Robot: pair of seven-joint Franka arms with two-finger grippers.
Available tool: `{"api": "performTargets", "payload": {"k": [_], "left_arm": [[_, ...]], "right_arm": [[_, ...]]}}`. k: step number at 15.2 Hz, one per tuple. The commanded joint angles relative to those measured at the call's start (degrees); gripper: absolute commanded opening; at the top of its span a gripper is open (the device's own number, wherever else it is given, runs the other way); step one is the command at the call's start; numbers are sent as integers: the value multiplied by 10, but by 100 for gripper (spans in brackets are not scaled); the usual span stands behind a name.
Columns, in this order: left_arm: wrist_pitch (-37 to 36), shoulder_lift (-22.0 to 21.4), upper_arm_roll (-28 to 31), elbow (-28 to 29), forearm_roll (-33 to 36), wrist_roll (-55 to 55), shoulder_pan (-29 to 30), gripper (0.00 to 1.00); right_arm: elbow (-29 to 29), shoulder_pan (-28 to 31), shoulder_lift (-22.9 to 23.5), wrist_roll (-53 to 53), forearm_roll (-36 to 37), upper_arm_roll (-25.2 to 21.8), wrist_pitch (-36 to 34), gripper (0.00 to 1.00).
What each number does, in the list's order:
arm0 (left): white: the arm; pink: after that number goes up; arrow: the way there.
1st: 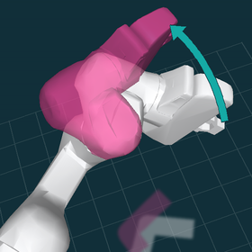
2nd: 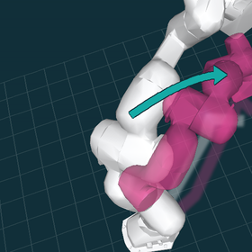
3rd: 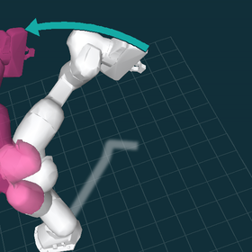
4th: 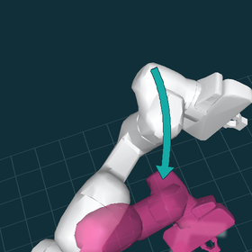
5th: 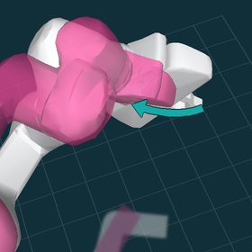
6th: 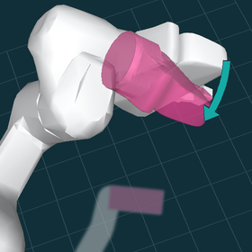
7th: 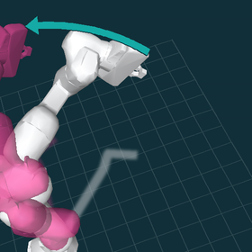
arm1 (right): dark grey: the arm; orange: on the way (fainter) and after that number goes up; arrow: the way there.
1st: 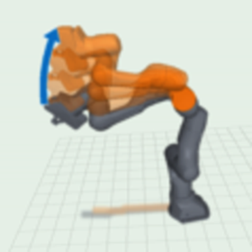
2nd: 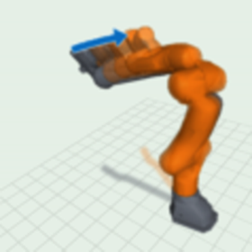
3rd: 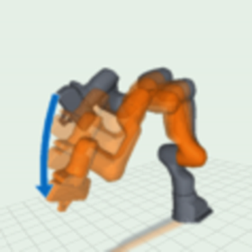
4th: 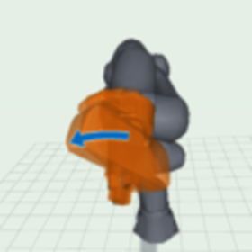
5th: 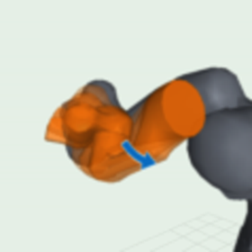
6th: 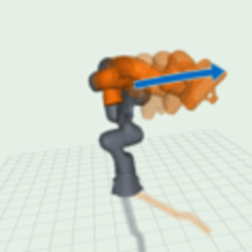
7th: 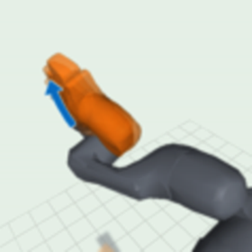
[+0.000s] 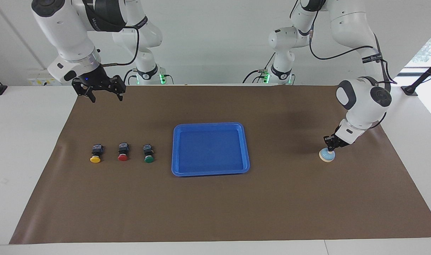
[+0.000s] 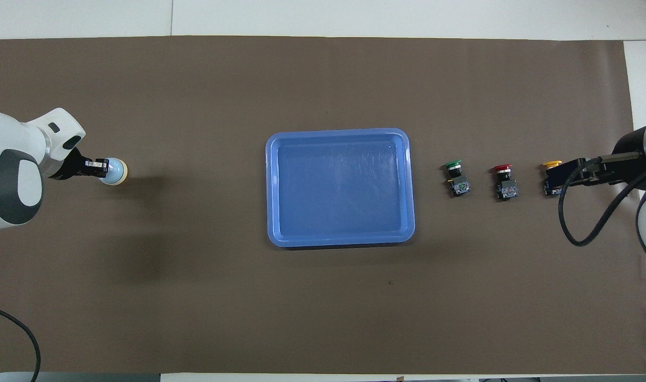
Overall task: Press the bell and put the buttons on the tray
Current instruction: 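Move the left gripper over the bell and press down on it, then lift the left gripper off the bell and draw it back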
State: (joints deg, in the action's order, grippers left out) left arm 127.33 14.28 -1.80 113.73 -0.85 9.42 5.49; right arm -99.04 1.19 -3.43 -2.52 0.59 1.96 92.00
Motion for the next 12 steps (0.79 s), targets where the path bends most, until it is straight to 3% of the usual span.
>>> {"api": "performTargets", "payload": {"k": [1, 5, 6, 7, 8, 9, 12], "left_arm": [[-91, 2, 3, -54, 7, 3, -4, 0], [-239, -36, -1, -124, 7, 0, -12, 0], [-264, -44, -2, -137, 7, 0, -14, 23], [-289, -48, -3, -154, 7, -1, -15, 53], [-312, -57, -3, -164, 7, -3, -19, 90], [-328, -72, -2, -166, 7, -15, -21, 100], [-380, -128, -4, -167, 1, -30, -21, 100]], "right_arm": [[2, 8, -5, -10, 5, 5, -12, 100], [2, 8, -5, -10, 5, 5, -12, 100], [1, 8, -5, -10, 5, 5, -12, 100], [2, 8, -5, -10, 5, 5, -12, 100], [2, 8, -5, -10, 5, 5, -12, 100], [2, 8, -5, -10, 5, 5, -12, 100], [2, 8, -5, -10, 5, 5, -12, 100]]}}
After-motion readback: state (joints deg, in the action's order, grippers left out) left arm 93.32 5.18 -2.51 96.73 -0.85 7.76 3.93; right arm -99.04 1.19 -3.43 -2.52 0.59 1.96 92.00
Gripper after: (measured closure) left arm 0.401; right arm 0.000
